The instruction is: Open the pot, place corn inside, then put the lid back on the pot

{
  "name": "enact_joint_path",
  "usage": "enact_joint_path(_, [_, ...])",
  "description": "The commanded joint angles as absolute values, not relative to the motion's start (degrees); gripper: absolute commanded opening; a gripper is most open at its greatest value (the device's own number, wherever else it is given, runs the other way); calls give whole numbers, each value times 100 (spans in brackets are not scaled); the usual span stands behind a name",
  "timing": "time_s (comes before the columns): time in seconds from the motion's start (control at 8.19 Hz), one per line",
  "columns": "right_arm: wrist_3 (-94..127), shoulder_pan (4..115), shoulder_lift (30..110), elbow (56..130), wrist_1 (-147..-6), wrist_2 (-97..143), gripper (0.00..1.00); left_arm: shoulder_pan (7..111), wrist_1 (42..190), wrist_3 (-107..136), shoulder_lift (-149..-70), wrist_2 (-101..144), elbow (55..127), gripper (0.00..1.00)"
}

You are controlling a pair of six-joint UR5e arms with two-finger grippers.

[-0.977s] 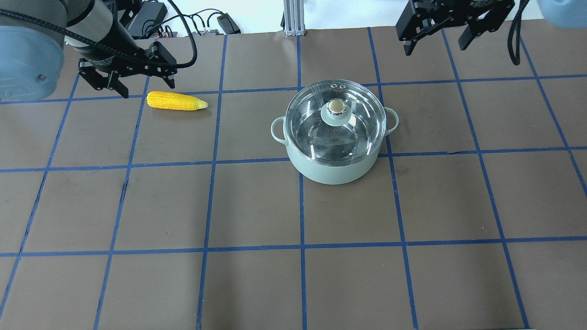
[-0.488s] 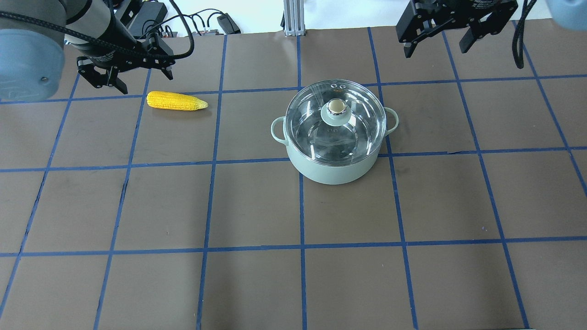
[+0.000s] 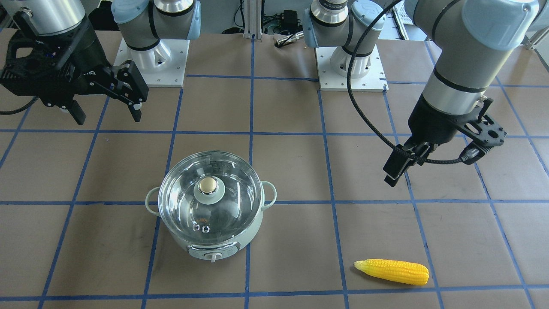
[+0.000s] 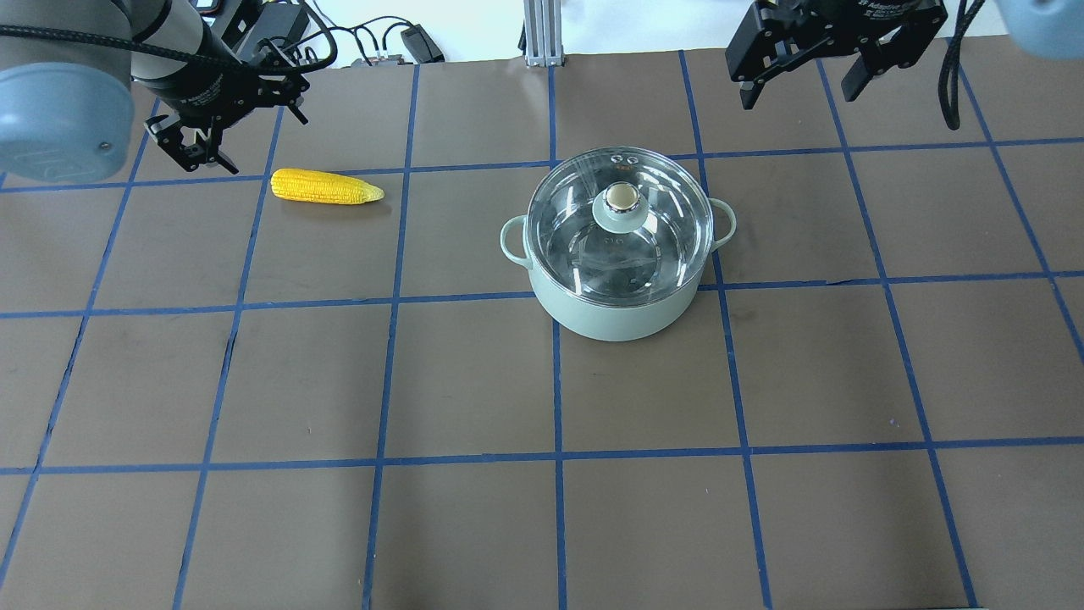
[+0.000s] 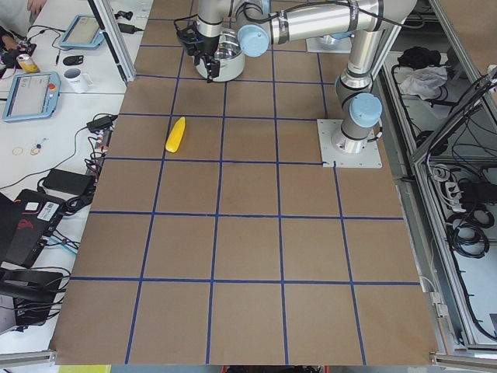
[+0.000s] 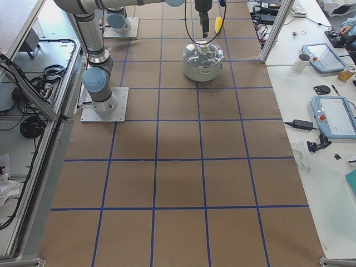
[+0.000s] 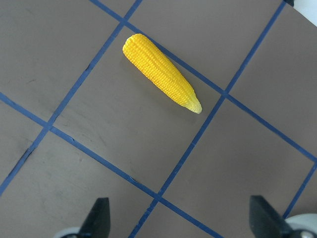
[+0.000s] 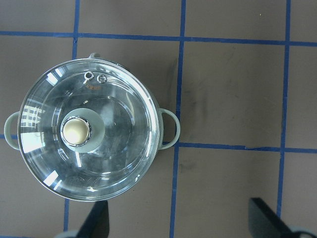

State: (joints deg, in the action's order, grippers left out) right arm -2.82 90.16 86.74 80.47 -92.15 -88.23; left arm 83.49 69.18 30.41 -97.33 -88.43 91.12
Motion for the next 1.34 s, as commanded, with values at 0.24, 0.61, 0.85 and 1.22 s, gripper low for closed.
enact_joint_path(0.24, [-282, 9035, 8675, 8068, -9272, -8851, 100, 8323, 6681, 5103, -10668, -8859, 9053, 100])
enact_joint_path(0.61, [-238, 9053, 8492, 7964, -9281, -8833, 100, 8148, 5626, 5221, -11388, -8833, 9035, 100])
enact_joint_path(0.85, [122, 9288, 7966, 7578, -9334, -8763, 100, 7929, 5625, 5195, -11618, -8789, 9026, 100])
enact_joint_path(1.22, [745, 9851, 7411, 7523, -10148, -8754, 100, 7893, 4434, 5395, -11986, -8859, 9018, 100])
